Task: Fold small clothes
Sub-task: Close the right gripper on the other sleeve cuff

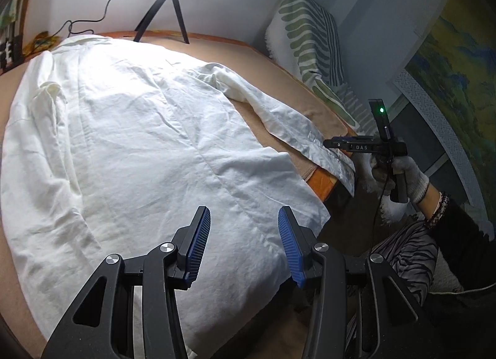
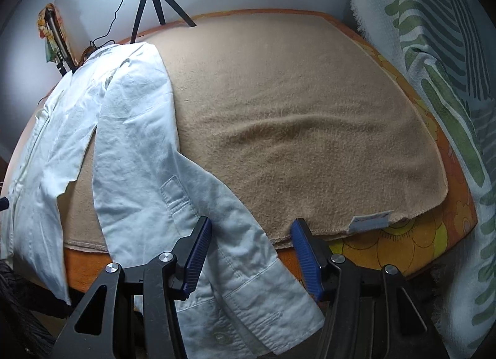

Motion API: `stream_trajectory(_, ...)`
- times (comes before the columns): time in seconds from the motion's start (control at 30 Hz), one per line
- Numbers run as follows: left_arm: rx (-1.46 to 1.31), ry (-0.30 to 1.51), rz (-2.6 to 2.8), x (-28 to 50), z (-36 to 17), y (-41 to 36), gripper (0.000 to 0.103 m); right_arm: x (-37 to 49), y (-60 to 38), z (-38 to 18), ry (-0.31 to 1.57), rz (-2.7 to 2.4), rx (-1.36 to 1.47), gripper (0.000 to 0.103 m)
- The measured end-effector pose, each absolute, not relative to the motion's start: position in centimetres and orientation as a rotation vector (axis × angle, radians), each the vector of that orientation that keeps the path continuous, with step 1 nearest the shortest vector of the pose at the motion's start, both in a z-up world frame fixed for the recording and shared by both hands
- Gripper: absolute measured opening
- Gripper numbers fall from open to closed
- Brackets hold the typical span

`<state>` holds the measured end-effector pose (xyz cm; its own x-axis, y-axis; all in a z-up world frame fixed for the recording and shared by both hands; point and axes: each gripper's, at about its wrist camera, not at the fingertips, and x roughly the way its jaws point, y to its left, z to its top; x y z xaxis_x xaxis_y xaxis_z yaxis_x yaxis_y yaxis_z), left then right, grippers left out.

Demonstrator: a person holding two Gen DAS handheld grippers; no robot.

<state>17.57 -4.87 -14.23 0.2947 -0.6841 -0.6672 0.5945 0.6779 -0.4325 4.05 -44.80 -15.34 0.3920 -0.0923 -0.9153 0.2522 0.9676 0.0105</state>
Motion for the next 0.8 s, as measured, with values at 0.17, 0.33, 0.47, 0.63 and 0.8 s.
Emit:
stream_trajectory(0.17,-0.125,0.950,-0.847,17.8,-14.3,-4.5,0.044,3.8,-44.5,-15.2,1.149,-0.203,0.178,0.023)
stream_trajectory(0.33,-0.116,0.946,-0.852,17.6,-14.3,-4.6,0.044,3.5,-43.4,-15.0,1.143,-0.205,0.142,0.000)
stream_trajectory(0.47,-0.115,0.943,-0.853,17.4,-14.2,-4.8,0.044,3.2,-43.5,-13.8,1.105,-0.221,0.195,0.000)
stream_trajectory(0.63,-0.126,0.940,-0.846,17.4,-14.2,-4.5,0.044,3.1,-42.7,-10.5,1.004,-0.199,0.268,0.000)
stream_trajectory(0.8,-0.195,0.931,-0.835,17.8,-14.0,-3.5,0.044,3.7,-39.0,-7.9,0.921,-0.089,0.322,0.000)
